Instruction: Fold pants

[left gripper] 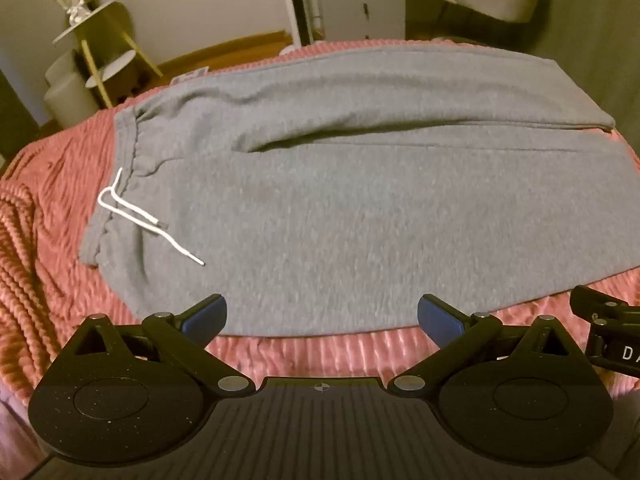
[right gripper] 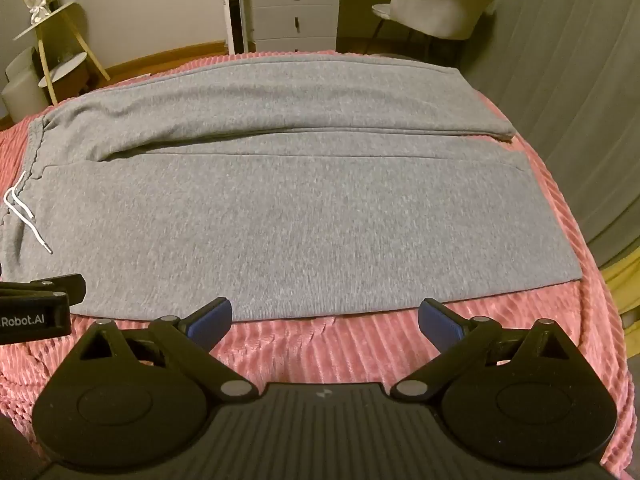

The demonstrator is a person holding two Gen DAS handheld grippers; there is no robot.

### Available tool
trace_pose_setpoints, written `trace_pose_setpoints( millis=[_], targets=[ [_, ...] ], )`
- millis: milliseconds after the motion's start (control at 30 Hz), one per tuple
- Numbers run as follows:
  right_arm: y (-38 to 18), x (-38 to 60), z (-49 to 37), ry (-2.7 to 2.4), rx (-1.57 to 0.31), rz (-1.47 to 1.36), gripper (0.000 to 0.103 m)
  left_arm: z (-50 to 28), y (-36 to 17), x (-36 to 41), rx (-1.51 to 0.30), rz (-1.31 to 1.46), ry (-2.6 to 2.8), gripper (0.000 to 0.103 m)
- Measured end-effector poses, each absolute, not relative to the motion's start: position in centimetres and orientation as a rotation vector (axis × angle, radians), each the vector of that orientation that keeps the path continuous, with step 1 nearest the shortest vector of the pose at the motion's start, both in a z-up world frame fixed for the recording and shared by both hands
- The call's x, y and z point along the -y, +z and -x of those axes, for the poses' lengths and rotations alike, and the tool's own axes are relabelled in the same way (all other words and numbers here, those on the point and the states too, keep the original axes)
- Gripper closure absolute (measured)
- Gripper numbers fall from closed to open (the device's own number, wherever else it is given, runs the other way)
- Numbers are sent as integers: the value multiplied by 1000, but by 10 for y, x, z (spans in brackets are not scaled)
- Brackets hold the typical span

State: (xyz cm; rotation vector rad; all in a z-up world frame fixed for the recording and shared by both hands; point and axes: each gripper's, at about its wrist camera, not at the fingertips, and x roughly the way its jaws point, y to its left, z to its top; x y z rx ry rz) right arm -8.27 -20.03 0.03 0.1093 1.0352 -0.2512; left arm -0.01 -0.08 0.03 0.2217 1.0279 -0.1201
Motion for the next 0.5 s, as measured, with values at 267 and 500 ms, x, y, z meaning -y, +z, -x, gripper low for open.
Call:
trace_pose_setpoints(
  millis=[267,500],
  targets=[
    [1,200,82,-249,-1039,-111,3,0,-2,2,-1032,-222,-118,0],
    [0,204,82,-250,-1040,-111,3,-1,-9,0,-1043,-217,-118,0]
  ],
)
